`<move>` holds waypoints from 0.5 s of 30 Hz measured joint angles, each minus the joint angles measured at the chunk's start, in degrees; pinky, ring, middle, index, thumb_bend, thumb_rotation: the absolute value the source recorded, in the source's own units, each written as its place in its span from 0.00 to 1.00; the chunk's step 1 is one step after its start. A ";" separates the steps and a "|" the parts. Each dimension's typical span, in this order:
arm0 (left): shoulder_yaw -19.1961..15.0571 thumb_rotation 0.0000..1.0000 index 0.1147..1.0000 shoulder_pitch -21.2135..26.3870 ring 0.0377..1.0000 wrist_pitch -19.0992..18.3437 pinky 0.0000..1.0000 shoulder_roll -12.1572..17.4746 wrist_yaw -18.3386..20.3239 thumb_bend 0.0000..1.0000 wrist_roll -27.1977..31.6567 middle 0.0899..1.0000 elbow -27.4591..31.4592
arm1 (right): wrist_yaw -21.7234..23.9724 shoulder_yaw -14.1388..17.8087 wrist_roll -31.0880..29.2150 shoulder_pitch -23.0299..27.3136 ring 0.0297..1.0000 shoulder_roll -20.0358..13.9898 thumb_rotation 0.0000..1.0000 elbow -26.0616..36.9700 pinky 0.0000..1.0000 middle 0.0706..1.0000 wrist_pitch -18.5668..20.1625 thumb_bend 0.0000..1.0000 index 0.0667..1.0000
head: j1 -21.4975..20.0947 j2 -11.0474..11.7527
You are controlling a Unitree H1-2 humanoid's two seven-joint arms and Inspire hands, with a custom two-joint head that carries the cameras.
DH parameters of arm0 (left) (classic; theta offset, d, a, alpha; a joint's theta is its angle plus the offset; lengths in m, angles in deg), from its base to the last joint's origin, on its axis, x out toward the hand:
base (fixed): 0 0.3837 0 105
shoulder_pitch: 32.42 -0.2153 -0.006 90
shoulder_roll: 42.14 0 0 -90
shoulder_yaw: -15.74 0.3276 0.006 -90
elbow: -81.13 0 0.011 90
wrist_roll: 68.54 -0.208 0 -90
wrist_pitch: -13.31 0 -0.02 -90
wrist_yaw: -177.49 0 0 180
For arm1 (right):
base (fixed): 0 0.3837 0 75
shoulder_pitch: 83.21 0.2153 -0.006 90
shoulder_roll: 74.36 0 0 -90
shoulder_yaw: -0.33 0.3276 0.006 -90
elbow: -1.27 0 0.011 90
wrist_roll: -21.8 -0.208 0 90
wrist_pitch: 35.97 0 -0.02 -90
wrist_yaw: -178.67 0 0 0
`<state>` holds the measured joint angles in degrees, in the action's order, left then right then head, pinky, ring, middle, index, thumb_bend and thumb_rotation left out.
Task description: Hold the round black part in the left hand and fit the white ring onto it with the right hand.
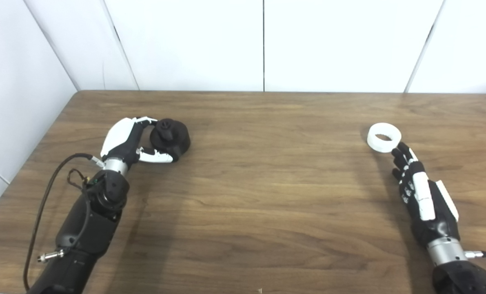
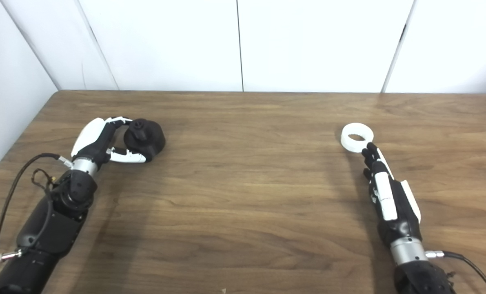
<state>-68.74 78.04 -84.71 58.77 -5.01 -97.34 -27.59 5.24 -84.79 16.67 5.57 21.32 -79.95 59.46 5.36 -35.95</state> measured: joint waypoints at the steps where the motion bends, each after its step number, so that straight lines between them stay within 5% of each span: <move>1: 0.00 0.12 0.58 0.06 0.94 0.83 0.90 -0.12 -0.84 0.80 -0.09 0.85 -0.24 | 0.00 0.00 0.00 0.00 1.00 0.00 1.00 0.00 1.00 0.96 0.00 0.61 0.98 | 0.00 0.00; 15: -0.04 0.10 0.54 -0.02 0.92 4.66 0.85 -0.85 -4.67 0.79 -0.20 0.82 -1.77 | 0.11 0.00 -0.08 -0.06 1.00 -0.22 1.00 0.00 1.00 0.96 -0.04 0.61 0.99 | -0.18 -0.26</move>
<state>-68.77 78.02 -80.05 57.93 -9.68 -97.55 -29.37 5.35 -84.78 16.59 5.50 21.10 -79.95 59.42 5.19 -36.21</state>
